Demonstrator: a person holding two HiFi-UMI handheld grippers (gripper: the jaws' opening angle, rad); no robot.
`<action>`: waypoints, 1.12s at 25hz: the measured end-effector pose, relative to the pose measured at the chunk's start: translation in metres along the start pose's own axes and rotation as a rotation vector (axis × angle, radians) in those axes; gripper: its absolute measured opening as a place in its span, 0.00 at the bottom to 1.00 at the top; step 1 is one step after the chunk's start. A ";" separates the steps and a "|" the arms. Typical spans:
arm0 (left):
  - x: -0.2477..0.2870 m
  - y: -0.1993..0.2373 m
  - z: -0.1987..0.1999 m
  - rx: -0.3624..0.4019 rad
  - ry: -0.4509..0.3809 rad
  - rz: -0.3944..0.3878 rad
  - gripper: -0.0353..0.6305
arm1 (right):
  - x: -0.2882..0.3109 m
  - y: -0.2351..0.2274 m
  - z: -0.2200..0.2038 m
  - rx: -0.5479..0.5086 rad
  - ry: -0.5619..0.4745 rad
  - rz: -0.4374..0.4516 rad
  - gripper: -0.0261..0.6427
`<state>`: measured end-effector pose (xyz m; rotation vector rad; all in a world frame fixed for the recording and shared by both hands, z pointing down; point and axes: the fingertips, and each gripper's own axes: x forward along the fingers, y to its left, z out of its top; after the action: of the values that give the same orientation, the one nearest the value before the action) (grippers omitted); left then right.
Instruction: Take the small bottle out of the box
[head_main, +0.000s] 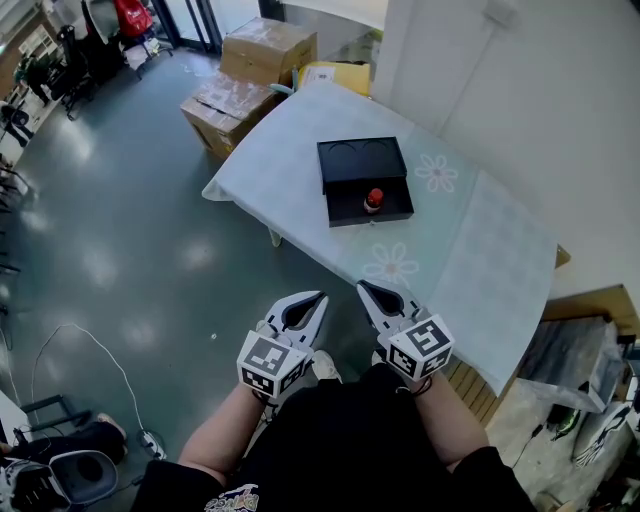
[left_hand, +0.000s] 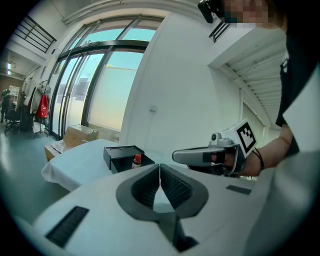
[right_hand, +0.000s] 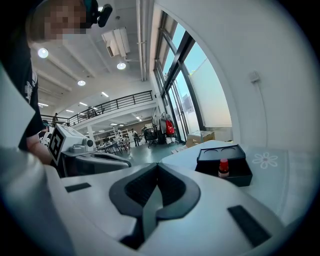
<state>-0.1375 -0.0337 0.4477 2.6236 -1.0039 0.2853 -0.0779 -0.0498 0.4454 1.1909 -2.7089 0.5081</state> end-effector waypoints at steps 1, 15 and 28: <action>0.001 0.001 0.000 -0.002 -0.001 -0.001 0.10 | 0.002 -0.001 0.001 -0.001 0.000 -0.001 0.07; 0.037 0.016 0.013 -0.018 -0.013 0.044 0.10 | 0.025 -0.059 0.012 -0.006 0.018 0.012 0.07; 0.103 0.029 0.022 -0.062 -0.002 0.068 0.10 | 0.049 -0.149 0.015 0.004 0.071 -0.008 0.07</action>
<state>-0.0802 -0.1251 0.4637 2.5382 -1.0860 0.2629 -0.0019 -0.1827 0.4813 1.1611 -2.6445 0.5449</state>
